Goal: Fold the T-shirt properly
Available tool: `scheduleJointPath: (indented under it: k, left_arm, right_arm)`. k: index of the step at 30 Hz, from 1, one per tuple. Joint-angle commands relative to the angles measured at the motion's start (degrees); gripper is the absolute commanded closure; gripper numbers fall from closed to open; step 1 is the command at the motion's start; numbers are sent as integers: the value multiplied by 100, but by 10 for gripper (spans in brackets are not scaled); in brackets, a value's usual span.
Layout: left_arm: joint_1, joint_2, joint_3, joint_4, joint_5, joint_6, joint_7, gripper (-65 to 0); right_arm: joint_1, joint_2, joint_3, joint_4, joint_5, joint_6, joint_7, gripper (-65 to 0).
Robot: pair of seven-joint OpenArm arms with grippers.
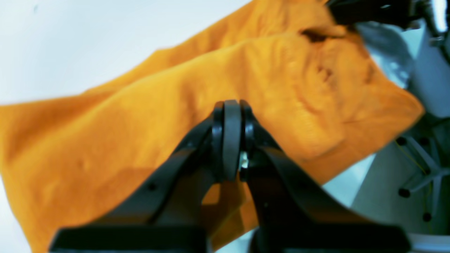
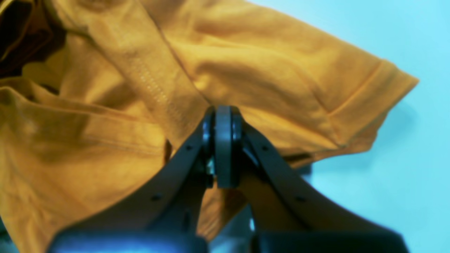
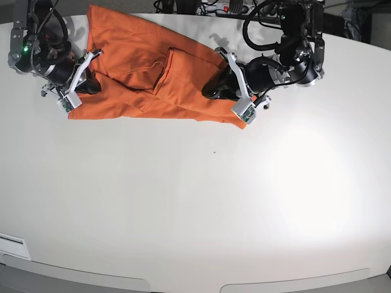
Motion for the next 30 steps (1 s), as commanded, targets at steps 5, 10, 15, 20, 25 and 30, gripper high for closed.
scheduleJointPath:
  k: [5, 10, 15, 20, 25, 30]
  left_arm:
    - [-52, -7, -4, -463, 118, -2, -409, 0]
    - [-214, -7, -4, -1375, 304, -2, -686, 0]
    - [-393, -22, -4, -1735, 286, 0, -649, 0]
    - [-474, -22, -4, -1541, 122, 24, -382, 0]
    - [-487, -20, -4, -1237, -61, 46, -315, 0]
    - [-485, -17, -4, -1060, -61, 144, -286, 0]
  right_arm:
    - [280, 68, 144, 326, 192, 39, 83, -202]
    - [330, 68, 570, 660, 538, -31, -57, -319]
    - [190, 66, 1434, 678, 1047, -503, -780, -319]
    - [-461, 61, 2339, 289, 1832, -603, -850, -319]
    - [-848, -118, 2664, -365, 3012, -295, -1532, -319]
    - [-890, -551, 2647, -833, 3646, -153, -1836, -319]
